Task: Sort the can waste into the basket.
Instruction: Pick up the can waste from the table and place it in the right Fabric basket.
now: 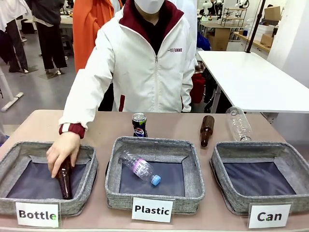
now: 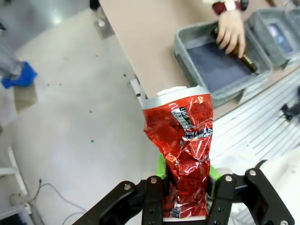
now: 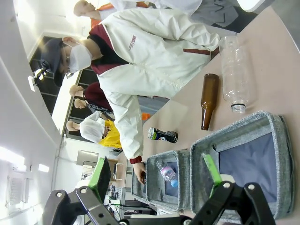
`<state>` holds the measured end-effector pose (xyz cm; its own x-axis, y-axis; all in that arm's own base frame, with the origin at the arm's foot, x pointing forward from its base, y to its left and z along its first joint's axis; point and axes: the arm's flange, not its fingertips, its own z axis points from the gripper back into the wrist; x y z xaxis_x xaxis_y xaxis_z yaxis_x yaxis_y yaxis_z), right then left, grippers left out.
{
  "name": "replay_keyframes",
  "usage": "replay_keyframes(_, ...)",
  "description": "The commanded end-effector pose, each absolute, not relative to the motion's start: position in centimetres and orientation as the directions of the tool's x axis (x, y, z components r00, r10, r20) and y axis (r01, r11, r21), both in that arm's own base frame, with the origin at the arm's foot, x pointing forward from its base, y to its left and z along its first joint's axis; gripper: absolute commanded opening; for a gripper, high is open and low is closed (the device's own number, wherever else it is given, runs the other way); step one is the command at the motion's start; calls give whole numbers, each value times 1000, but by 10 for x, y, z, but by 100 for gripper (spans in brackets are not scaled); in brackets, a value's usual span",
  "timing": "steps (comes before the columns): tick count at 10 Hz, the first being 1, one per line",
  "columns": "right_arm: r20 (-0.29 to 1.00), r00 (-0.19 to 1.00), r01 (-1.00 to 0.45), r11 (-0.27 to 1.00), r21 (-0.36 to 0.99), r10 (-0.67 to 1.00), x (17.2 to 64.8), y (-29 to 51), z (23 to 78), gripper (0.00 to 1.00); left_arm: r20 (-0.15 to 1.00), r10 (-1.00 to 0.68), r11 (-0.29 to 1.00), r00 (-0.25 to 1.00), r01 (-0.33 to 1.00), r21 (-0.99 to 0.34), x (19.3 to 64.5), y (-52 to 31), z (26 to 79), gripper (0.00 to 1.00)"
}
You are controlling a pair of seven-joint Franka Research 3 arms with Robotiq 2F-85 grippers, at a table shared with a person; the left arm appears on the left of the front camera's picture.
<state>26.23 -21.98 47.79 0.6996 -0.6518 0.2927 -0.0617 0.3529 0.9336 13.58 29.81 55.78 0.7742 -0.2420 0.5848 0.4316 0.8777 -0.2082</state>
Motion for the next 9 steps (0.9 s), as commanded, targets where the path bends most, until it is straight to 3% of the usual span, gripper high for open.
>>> replay_keyframes(1, 321, 687, -98, 354, 930, -652, 265, -221, 479, 100, 596, -223, 881, 772, 421, -217, 145, 278, 556, 26)
replay_keyframes(5, 321, 687, -98, 354, 930, -652, 265, -221, 479, 100, 615, -318, 822, 722, 533, -200, 166, 236, 578, 26)
replay_keyframes(9, 321, 687, -98, 354, 930, -652, 265, -221, 479, 100, 488, -639, 667, 595, 744, -34, 249, 75, 612, 26)
